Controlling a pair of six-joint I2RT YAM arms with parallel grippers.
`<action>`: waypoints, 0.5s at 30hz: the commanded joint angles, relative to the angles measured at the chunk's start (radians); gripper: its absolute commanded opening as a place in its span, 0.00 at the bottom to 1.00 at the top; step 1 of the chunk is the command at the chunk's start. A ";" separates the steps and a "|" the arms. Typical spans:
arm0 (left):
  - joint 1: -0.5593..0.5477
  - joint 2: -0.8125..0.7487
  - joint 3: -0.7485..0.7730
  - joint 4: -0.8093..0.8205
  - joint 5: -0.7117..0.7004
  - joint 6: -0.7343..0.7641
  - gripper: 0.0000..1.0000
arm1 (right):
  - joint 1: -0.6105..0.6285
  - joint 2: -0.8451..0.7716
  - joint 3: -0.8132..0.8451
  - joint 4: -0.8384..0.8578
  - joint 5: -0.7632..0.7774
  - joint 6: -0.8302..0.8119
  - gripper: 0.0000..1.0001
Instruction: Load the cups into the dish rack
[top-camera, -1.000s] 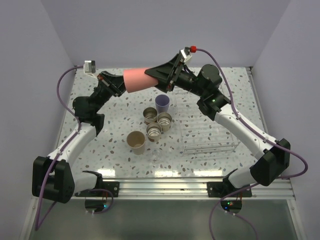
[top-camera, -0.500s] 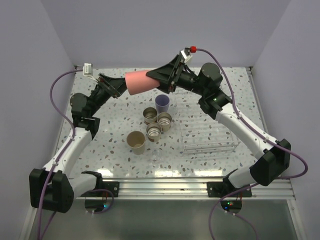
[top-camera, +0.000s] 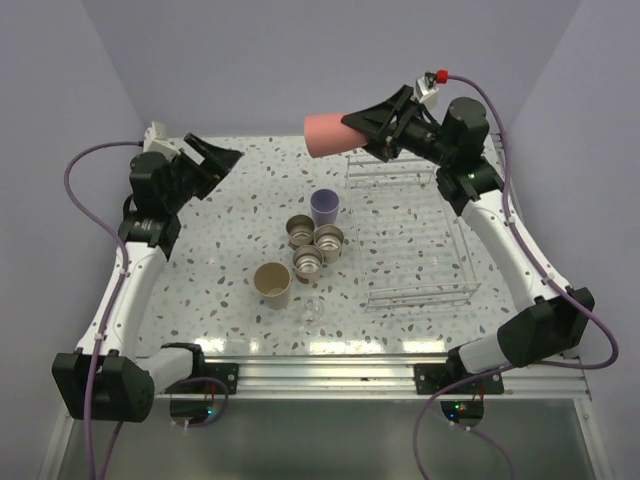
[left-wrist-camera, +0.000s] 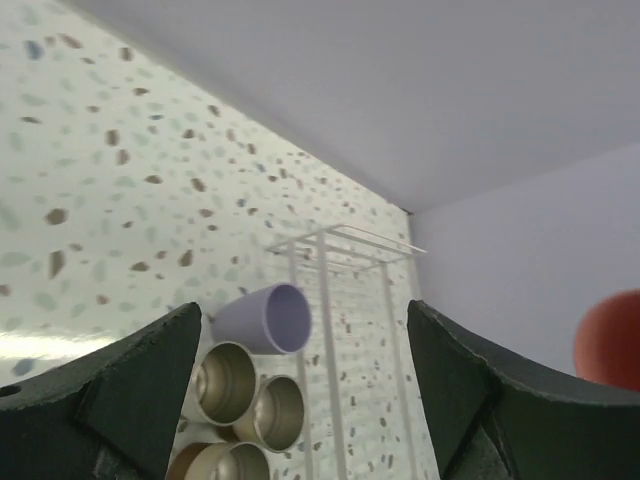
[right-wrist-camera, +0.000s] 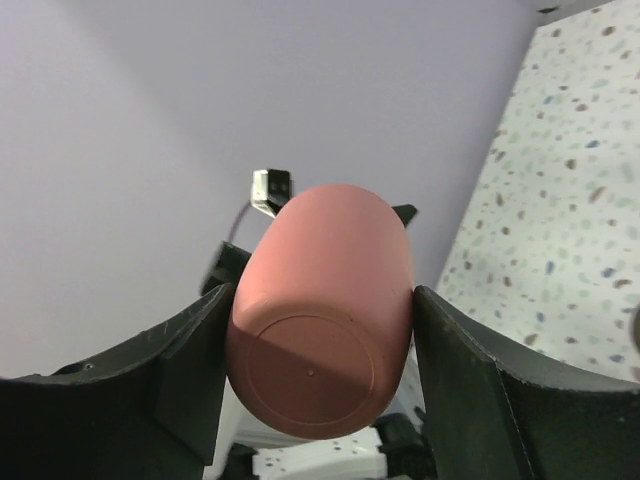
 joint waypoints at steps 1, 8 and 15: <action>0.016 0.033 0.142 -0.459 -0.271 0.179 0.87 | -0.019 0.002 0.101 -0.191 -0.013 -0.195 0.00; 0.018 -0.153 0.058 -0.355 -0.518 0.234 1.00 | -0.056 0.038 0.231 -0.497 0.151 -0.477 0.00; 0.020 -0.383 -0.082 -0.287 -0.505 0.280 1.00 | -0.076 0.134 0.418 -0.768 0.402 -0.667 0.00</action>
